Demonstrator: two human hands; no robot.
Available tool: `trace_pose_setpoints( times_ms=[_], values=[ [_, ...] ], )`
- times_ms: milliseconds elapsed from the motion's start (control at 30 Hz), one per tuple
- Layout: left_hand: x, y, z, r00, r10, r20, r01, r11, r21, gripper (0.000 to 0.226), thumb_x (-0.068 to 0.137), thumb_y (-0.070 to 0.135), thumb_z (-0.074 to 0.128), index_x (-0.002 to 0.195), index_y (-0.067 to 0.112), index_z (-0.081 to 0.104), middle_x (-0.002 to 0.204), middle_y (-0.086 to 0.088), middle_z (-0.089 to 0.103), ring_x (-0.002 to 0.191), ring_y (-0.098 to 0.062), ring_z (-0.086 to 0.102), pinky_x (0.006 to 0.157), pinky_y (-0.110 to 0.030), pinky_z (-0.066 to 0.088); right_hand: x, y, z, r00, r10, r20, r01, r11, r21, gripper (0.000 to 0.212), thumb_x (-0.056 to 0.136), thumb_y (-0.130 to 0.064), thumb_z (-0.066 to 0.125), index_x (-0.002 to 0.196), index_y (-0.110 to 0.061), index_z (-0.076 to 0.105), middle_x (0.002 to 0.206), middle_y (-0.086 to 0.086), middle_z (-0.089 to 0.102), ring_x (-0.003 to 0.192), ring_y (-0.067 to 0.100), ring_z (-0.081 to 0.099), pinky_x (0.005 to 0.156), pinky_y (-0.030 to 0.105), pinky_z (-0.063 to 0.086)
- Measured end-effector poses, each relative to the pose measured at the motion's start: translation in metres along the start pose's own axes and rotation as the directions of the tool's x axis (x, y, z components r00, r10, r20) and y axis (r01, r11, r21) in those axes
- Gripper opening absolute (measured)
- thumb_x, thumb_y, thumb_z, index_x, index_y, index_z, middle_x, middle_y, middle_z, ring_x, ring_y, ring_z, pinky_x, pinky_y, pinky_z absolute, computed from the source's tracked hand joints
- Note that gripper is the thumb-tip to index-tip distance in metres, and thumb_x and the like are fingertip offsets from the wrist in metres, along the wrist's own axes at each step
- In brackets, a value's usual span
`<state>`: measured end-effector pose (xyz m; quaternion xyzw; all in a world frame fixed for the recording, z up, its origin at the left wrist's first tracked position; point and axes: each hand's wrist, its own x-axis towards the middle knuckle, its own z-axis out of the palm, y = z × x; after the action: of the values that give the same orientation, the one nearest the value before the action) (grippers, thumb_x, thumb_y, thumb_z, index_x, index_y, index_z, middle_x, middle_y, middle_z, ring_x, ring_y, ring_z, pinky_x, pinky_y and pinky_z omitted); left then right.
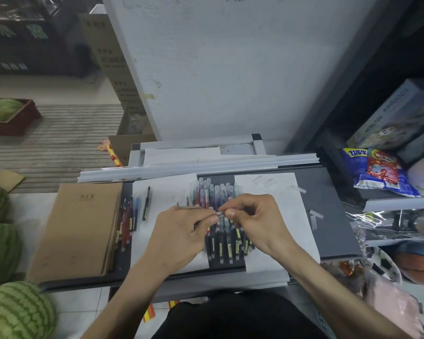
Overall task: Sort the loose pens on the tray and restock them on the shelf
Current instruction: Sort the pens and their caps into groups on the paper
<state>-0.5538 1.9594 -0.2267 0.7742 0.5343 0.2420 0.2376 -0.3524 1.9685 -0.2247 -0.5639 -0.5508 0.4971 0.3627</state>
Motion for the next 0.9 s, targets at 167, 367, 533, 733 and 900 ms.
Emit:
trace_pose_setpoints(
  times_ms=[167, 367, 533, 733, 900],
  values=[
    [-0.003, -0.003, 0.007, 0.993, -0.055, 0.100, 0.067, 0.991, -0.120, 0.027, 0.104, 0.042, 0.054, 0.093, 0.030, 0.076, 0.071, 0.014, 0.067, 0.065, -0.010, 0.060, 0.061, -0.028, 0.047, -0.002, 0.007, -0.005, 0.998, 0.049, 0.044, -0.051, 0.998, 0.030, 0.017, 0.093, -0.004, 0.072, 0.087, -0.016, 0.083, 0.074, 0.003, 0.074, 0.063, 0.007, 0.061, 0.065, 0.020, 0.048],
    [-0.006, -0.010, 0.029, 0.976, -0.145, 0.161, 0.182, 0.953, -0.243, 0.021, 0.103, 0.036, 0.061, 0.095, 0.030, 0.079, 0.077, 0.012, 0.068, 0.075, -0.010, 0.063, 0.068, -0.022, 0.047, -0.003, 0.028, -0.001, 0.990, 0.140, -0.023, -0.137, 0.986, 0.095, 0.010, 0.096, -0.016, 0.073, 0.103, -0.018, 0.079, 0.077, 0.000, 0.074, 0.070, 0.015, 0.068, 0.068, 0.022, 0.054],
    [-0.012, -0.033, 0.045, 0.919, -0.387, 0.080, 0.393, 0.876, -0.278, 0.016, 0.100, 0.035, 0.067, 0.093, 0.029, 0.081, 0.082, 0.007, 0.067, 0.074, -0.011, 0.063, 0.068, -0.023, 0.048, 0.001, 0.058, -0.004, 0.978, 0.206, 0.022, -0.203, 0.975, -0.092, 0.011, 0.098, -0.035, 0.070, 0.105, -0.030, 0.076, 0.088, -0.011, 0.076, 0.078, 0.004, 0.069, 0.072, 0.018, 0.050],
    [-0.001, -0.085, 0.049, 0.810, -0.584, -0.055, 0.567, 0.804, -0.180, 0.030, 0.103, 0.032, 0.062, 0.075, 0.027, 0.069, 0.069, 0.010, 0.068, 0.071, -0.004, 0.065, 0.063, -0.015, 0.039, 0.023, 0.105, -0.045, 0.974, 0.224, -0.028, -0.203, 0.814, -0.545, 0.015, 0.099, -0.038, 0.064, 0.107, -0.029, 0.073, 0.103, -0.016, 0.073, 0.091, 0.004, 0.065, 0.086, 0.027, 0.052],
    [0.010, -0.124, 0.061, 0.708, -0.702, -0.077, 0.697, 0.712, -0.087, 0.030, 0.103, 0.029, 0.063, 0.108, 0.004, 0.078, 0.104, -0.010, 0.077, 0.100, -0.029, 0.070, 0.085, -0.030, 0.047, 0.056, 0.125, -0.086, 0.968, 0.208, -0.142, -0.238, 0.571, -0.786, 0.029, 0.098, -0.035, 0.057, 0.124, -0.025, 0.068, 0.121, -0.005, 0.068, 0.108, 0.019, 0.065, 0.089, 0.038, 0.055]
  ],
)
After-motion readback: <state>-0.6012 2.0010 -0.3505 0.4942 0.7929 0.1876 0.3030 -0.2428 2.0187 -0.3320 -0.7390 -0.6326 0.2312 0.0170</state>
